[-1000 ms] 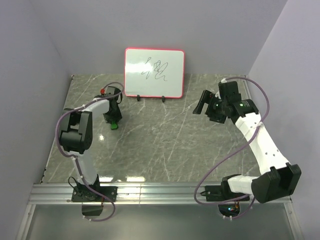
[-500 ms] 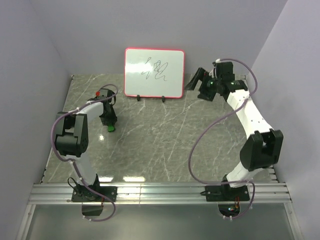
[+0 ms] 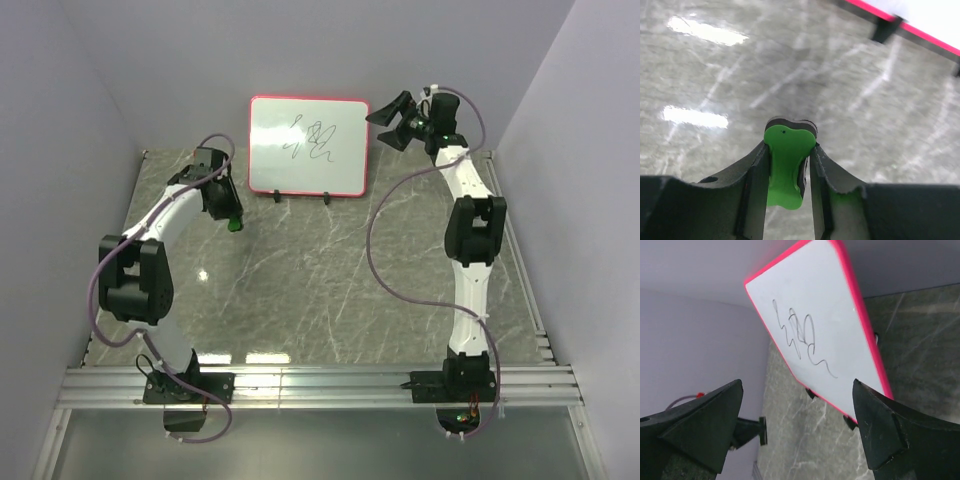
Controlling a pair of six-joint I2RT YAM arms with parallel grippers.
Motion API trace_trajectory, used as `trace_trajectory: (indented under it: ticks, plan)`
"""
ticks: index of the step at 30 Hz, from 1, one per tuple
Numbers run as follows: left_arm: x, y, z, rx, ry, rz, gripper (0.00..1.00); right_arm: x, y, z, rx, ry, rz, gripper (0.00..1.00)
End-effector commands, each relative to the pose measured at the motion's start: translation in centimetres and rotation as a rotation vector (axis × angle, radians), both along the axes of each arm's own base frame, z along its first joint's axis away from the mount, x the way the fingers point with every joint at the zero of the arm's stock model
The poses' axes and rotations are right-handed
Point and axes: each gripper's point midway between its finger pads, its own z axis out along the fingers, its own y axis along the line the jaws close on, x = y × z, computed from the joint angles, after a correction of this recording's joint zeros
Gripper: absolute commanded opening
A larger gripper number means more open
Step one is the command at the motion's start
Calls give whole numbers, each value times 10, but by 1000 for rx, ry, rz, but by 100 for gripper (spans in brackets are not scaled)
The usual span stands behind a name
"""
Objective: Erase the whiteboard
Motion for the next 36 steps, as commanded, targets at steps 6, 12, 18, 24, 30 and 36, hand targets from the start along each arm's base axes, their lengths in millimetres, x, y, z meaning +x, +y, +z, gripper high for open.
trace_trajectory:
  ticks: [6, 12, 18, 24, 30, 36]
  plan:
    - [-7, -25, 48, -61, -48, 4, 0, 32, 13, -9, 153, -82, 30, 96]
    - [15, -48, 70, -65, -98, 10, 0, 15, 53, -37, 152, -64, 144, 96]
    - [53, -73, 88, -108, -152, -9, 0, -4, 70, -55, 165, -14, 200, 80]
    - [83, -94, 95, -177, -201, -31, 0, -21, 72, -65, 126, 19, 212, 52]
    - [102, -115, 93, -226, -244, -77, 0, -59, 81, -92, 73, 64, 232, 31]
    - [116, -171, 83, -261, -307, -207, 0, -105, 93, -112, 7, 136, 282, 5]
